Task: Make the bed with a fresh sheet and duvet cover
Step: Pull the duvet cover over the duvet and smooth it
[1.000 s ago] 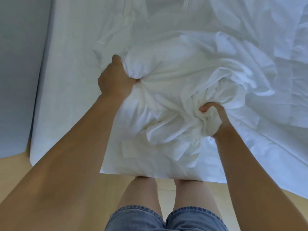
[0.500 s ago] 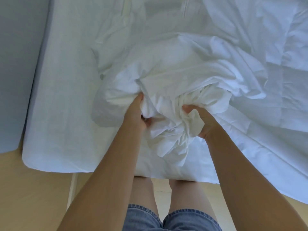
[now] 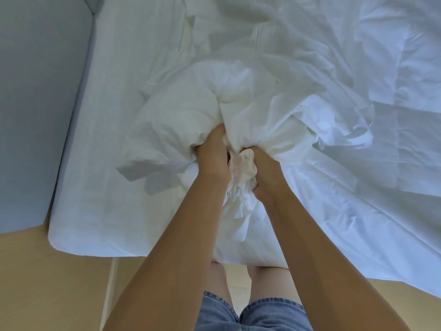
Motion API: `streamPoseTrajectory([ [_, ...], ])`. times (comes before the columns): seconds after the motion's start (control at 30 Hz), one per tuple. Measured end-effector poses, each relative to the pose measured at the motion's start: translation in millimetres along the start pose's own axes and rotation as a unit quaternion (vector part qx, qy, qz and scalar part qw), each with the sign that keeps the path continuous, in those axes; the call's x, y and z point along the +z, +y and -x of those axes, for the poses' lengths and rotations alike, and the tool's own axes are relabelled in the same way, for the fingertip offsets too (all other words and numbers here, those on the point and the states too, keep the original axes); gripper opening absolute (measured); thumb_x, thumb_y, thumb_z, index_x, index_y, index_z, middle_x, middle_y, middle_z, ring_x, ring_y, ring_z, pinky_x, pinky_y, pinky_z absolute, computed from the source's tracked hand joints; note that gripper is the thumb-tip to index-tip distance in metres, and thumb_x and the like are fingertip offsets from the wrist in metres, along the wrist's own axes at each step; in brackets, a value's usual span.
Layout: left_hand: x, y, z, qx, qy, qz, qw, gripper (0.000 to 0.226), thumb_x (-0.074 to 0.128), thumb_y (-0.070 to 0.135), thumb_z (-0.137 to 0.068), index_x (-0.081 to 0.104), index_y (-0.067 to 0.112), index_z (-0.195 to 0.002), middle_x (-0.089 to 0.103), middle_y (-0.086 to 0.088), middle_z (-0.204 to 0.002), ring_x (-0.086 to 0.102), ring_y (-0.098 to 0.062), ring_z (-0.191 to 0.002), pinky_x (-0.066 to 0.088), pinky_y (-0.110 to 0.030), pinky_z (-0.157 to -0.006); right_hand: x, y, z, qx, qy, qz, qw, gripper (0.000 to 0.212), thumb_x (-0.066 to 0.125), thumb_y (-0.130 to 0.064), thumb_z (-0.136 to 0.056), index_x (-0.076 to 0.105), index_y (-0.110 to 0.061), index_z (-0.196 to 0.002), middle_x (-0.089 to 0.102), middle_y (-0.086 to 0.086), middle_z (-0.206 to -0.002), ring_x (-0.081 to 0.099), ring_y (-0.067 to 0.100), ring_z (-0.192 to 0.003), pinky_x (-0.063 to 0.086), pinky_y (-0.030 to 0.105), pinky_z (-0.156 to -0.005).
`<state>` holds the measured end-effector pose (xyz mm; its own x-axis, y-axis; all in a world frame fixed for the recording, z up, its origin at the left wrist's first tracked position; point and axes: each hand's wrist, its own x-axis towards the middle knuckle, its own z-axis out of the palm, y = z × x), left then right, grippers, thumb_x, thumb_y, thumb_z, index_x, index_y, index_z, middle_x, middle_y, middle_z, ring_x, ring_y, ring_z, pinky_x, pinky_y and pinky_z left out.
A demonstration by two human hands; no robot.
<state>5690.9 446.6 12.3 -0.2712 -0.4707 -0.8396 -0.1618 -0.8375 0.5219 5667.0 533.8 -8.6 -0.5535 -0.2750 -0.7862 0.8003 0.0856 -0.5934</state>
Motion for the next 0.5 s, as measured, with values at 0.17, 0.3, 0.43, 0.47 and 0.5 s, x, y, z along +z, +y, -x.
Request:
streamPoseTrajectory([
  [0.17,-14.0,0.2,-6.8,-0.032,-0.032,0.161,0.986,0.039,0.054,0.024,-0.091,0.057,0.007,-0.127,0.065,-0.011,-0.108,0.063,-0.027,-0.096,0.053,-0.034,-0.073,-22.0,-13.4,5.1,-0.011,-0.050,-0.096,0.994,0.059,0.038,0.006,-0.089,0.043,-0.022,-0.036,0.035,-0.010,-0.040,0.037,0.003,-0.036,0.034,0.015,-0.039],
  [0.3,-15.9,-15.6,-6.5,-0.091,-0.072,0.202,0.972,0.051,0.061,0.043,-0.085,0.057,0.013,-0.125,0.063,-0.013,-0.121,0.060,-0.032,-0.111,0.053,-0.043,-0.085,-13.4,-9.5,4.4,-0.029,-0.023,-0.048,0.998,0.040,0.044,0.004,-0.086,0.040,-0.019,-0.054,0.034,-0.008,-0.043,0.038,0.003,-0.037,0.038,0.014,-0.040],
  [0.43,-6.2,-2.0,-10.6,-0.079,-0.039,0.137,0.987,0.056,0.070,0.051,-0.074,0.061,0.018,-0.119,0.067,-0.008,-0.114,0.063,-0.027,-0.105,0.048,-0.041,-0.094,-10.2,-5.4,6.0,-0.010,-0.032,-0.036,0.999,0.026,0.048,-0.004,-0.091,0.047,-0.018,-0.070,0.040,-0.002,-0.063,0.044,0.008,-0.055,0.041,0.015,-0.047],
  [0.47,0.3,5.6,-13.9,-0.052,-0.010,0.132,0.990,0.050,0.070,0.044,-0.078,0.059,0.017,-0.119,0.066,-0.008,-0.115,0.063,-0.025,-0.104,0.049,-0.038,-0.091,-9.7,-5.6,5.7,-0.017,-0.033,-0.025,0.999,0.022,0.051,-0.007,-0.091,0.050,-0.017,-0.072,0.043,-0.001,-0.064,0.047,0.008,-0.056,0.043,0.014,-0.048],
  [0.5,8.9,13.6,-14.8,-0.004,0.021,0.125,0.992,0.044,0.069,0.035,-0.081,0.057,0.015,-0.119,0.064,-0.009,-0.117,0.063,-0.025,-0.104,0.050,-0.037,-0.089,-7.9,-7.9,7.5,-0.022,-0.029,-0.023,0.999,0.020,0.053,-0.008,-0.091,0.053,-0.017,-0.073,0.046,-0.003,-0.063,0.050,0.008,-0.056,0.044,0.014,-0.048],
])
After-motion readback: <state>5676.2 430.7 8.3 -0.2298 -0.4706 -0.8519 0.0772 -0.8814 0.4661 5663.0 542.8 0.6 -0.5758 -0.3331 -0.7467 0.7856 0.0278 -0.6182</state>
